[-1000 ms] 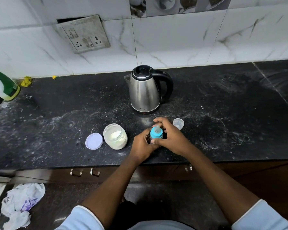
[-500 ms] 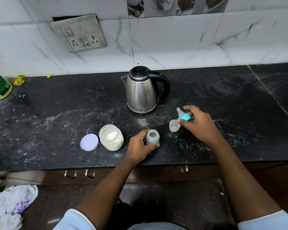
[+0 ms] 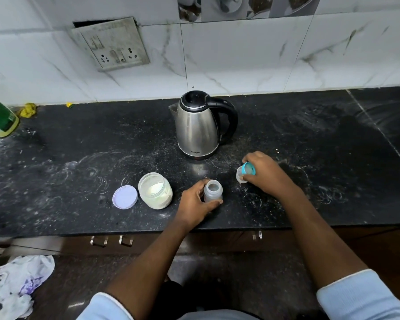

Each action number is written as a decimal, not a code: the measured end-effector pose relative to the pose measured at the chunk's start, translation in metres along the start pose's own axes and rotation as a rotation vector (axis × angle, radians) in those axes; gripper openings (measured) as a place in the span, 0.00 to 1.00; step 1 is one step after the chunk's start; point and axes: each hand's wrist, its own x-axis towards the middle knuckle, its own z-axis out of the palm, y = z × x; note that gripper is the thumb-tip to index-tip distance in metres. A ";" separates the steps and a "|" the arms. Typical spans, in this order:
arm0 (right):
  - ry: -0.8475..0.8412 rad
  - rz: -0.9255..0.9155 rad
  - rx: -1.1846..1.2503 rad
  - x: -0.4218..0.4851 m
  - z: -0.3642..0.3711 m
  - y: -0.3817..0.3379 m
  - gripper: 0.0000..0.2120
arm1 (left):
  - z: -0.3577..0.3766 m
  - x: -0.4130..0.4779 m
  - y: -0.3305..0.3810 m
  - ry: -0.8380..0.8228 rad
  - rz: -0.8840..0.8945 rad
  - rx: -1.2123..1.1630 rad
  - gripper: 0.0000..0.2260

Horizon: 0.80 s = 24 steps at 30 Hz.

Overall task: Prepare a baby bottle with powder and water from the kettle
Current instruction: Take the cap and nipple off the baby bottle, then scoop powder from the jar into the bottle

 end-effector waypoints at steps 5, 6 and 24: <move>-0.048 -0.010 -0.068 0.009 0.011 0.001 0.24 | 0.000 0.000 0.001 -0.006 0.001 -0.004 0.25; -0.057 -0.009 -0.077 0.009 0.012 0.001 0.25 | 0.000 0.000 0.001 -0.009 0.000 -0.006 0.25; 0.143 0.051 0.132 -0.011 -0.005 0.001 0.20 | -0.001 0.000 -0.001 0.001 0.022 0.011 0.24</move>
